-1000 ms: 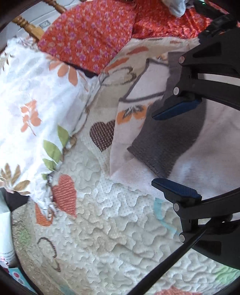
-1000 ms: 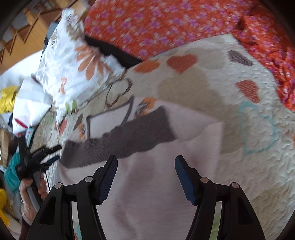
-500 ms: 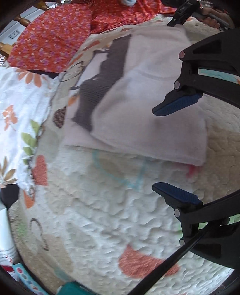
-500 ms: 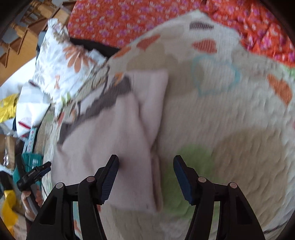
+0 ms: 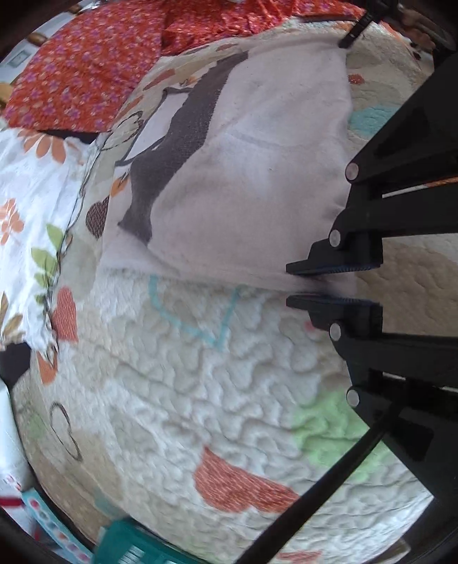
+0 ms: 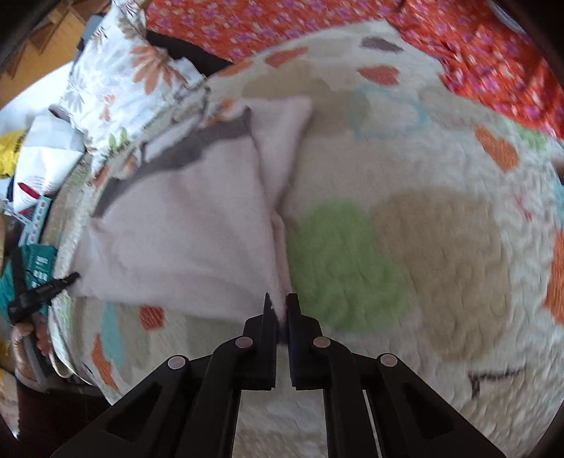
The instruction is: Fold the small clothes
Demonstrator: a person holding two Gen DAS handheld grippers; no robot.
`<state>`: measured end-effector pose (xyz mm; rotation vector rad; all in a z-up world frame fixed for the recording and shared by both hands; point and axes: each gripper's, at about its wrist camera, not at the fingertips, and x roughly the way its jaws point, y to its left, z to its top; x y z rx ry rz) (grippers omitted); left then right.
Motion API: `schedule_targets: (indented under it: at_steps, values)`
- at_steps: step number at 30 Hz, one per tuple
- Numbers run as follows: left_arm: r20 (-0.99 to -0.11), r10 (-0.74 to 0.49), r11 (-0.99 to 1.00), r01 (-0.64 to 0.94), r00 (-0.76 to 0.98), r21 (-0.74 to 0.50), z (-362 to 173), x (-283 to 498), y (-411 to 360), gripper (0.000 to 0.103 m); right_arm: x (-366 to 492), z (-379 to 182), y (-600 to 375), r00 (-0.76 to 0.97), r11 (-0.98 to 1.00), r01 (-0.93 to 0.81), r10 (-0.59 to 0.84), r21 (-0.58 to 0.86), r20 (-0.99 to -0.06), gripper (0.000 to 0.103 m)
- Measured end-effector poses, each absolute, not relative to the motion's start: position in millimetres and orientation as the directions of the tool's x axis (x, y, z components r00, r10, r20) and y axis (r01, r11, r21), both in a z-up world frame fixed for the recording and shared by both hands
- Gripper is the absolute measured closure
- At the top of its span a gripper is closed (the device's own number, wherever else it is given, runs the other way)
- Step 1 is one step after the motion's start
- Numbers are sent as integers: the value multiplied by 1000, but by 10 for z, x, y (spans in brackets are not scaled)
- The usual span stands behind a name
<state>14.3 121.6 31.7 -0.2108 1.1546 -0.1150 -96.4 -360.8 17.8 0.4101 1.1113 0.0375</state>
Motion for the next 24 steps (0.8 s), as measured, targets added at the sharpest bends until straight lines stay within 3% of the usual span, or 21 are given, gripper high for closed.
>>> schedule_targets:
  at_steps: [1,3,5,8,11,13,15,20,24]
  values:
    - [-892,-205,970,-35,402,-239,335,118,1263,90,-971,187,-3598,456,927,168,228,335,-860,98]
    - [-884,-223,959,-69,411,-273,388,35,1366,77,-1003,233,-3595,473,927,156,234,342,-849,96]
    - [-864,-228,947,-106,449,-304,482,-65,1484,55,-1064,280,-3640,500,914,172,240,367,-832,94]
    - [-839,-179,939,-165,514,-302,601,-162,1627,39,-1149,406,-3696,548,898,208,221,387,-807,91]
    - [-825,-132,925,-231,549,-302,649,-164,1783,36,-1157,672,-3520,608,914,163,204,372,-767,81]
    - [-820,-133,916,-246,557,-316,664,-145,1866,36,-1124,855,-3251,632,935,94,211,343,-746,62]
    - [-814,-130,915,-247,565,-318,685,-124,1906,36,-1052,979,-2890,634,953,4,233,304,-738,55]
    - [-810,-129,932,-210,572,-297,669,-77,1881,31,-749,961,-2041,579,965,-137,262,225,-772,52]
    - [-823,-204,924,-174,531,-341,561,52,1796,31,-520,833,-1724,563,967,-163,255,197,-786,52]
